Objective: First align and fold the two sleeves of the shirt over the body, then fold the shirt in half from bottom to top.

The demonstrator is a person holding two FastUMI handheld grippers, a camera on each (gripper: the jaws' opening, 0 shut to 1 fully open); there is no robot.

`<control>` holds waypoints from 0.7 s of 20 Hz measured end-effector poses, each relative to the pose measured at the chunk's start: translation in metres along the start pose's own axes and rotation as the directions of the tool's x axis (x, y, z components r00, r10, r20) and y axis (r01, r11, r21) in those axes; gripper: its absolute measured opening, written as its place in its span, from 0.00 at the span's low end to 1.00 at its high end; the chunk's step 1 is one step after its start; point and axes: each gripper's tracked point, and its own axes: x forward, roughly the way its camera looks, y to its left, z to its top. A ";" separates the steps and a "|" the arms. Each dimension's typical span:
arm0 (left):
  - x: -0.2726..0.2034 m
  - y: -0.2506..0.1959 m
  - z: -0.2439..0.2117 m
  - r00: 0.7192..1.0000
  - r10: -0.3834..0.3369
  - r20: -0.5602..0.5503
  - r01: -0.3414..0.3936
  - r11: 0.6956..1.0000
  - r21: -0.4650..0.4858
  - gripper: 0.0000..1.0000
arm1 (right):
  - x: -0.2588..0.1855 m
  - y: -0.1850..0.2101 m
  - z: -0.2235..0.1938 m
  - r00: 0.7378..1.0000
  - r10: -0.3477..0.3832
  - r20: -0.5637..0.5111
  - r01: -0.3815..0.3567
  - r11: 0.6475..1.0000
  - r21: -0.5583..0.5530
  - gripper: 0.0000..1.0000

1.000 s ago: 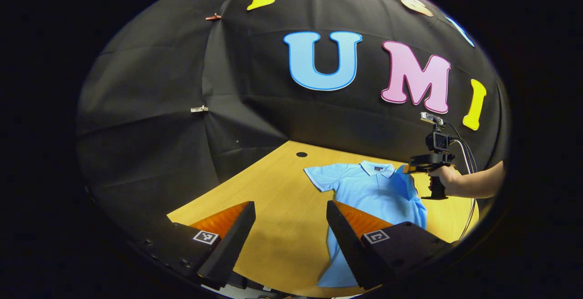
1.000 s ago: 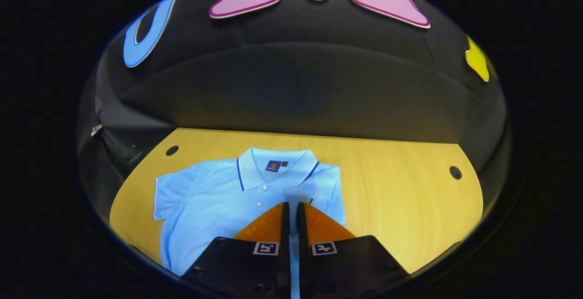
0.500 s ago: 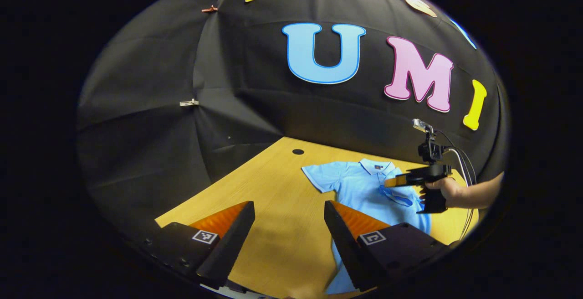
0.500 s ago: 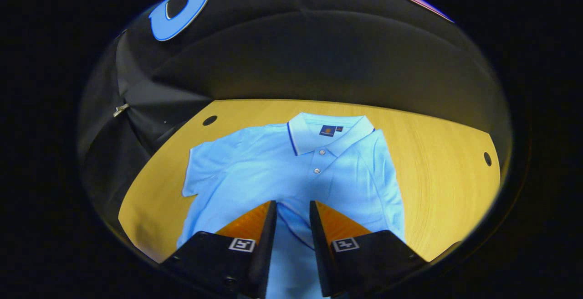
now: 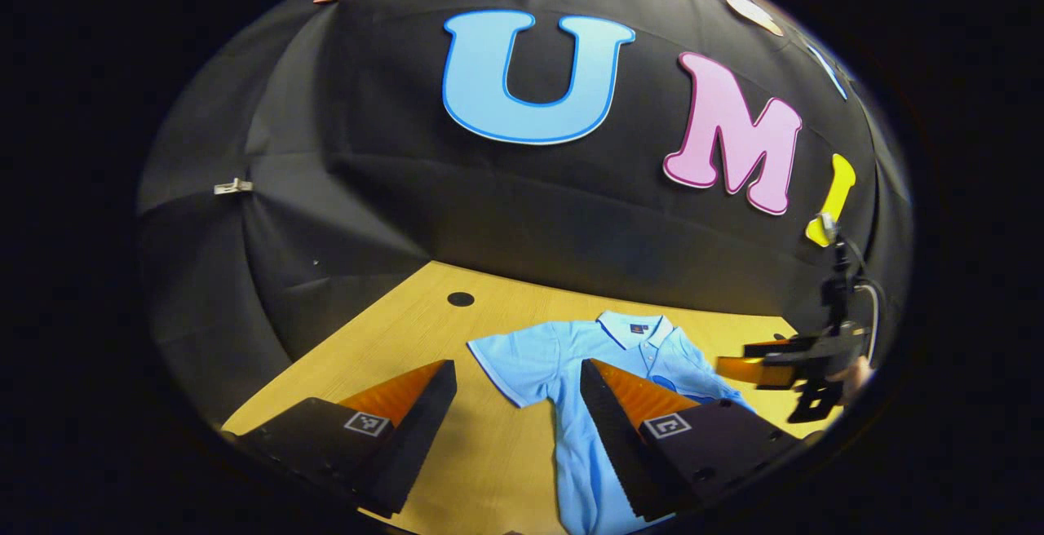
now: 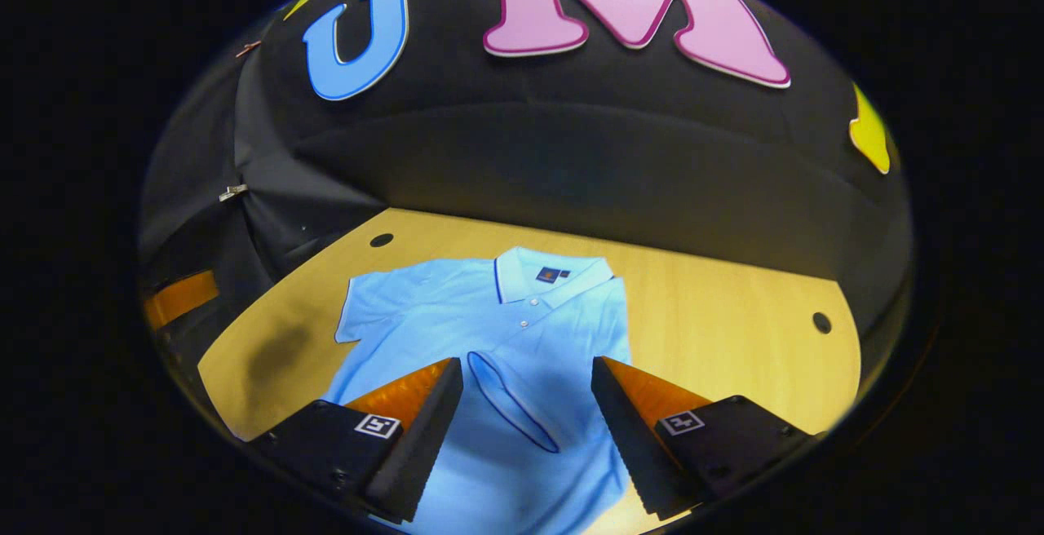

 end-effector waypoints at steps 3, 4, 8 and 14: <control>0.057 0.015 -0.012 0.999 -0.005 -0.052 0.005 1.000 0.000 0.97 | -0.032 -0.024 0.003 0.999 -0.036 0.029 0.037 0.999 -0.039 0.99; 0.077 0.019 -0.015 0.998 -0.008 -0.066 0.007 1.000 -0.007 0.95 | -0.041 -0.029 0.001 0.999 -0.042 0.035 0.043 0.998 -0.041 0.99; 0.153 0.034 -0.029 0.992 0.021 -0.127 -0.025 0.999 -0.027 0.95 | -0.074 -0.052 -0.010 0.997 -0.074 0.037 0.075 0.997 -0.032 0.98; 0.214 0.053 -0.066 0.974 0.075 -0.215 -0.067 0.997 0.042 0.95 | -0.095 -0.072 -0.033 0.996 -0.091 0.023 0.092 0.995 -0.048 0.97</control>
